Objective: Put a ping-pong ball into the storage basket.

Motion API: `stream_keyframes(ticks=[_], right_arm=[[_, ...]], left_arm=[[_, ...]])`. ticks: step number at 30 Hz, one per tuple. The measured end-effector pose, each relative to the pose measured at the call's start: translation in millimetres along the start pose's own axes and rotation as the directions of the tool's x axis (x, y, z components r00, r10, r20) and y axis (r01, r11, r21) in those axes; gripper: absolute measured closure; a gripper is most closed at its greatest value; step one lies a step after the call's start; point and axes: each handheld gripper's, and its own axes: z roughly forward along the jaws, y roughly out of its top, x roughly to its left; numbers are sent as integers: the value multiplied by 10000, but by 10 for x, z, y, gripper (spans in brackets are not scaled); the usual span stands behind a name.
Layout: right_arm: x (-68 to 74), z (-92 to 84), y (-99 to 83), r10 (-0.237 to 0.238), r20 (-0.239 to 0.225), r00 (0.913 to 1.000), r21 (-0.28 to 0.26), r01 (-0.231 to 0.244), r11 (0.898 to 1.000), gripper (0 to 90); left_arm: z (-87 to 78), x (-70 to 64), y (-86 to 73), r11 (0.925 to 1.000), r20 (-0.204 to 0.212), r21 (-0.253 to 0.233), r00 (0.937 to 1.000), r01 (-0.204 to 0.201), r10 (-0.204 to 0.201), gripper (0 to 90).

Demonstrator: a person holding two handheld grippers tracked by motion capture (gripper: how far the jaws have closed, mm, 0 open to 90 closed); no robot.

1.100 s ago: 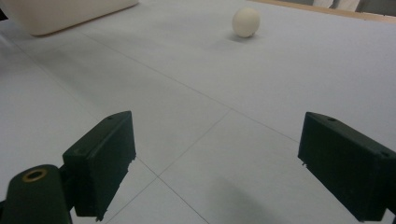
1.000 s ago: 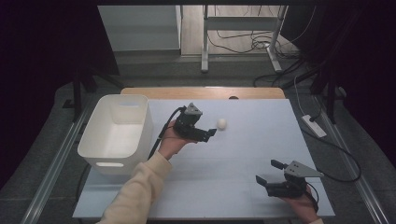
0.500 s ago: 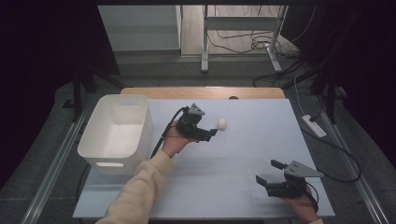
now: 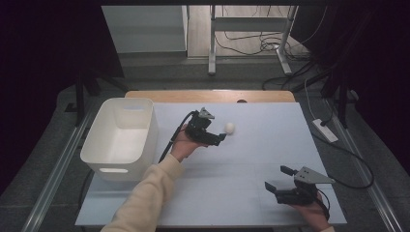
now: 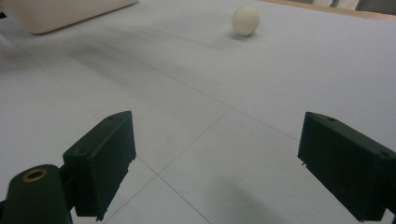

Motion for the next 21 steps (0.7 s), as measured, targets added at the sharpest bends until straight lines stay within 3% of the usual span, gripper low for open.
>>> stream_keyframes(ticks=[21], right_arm=[[-2, 1, -6, 36, 14, 10000, 28, -36, 10000, 110]], left_arm=[[206, 36, -8, 9996, -86, 286, 10000, 45, -42, 140]])
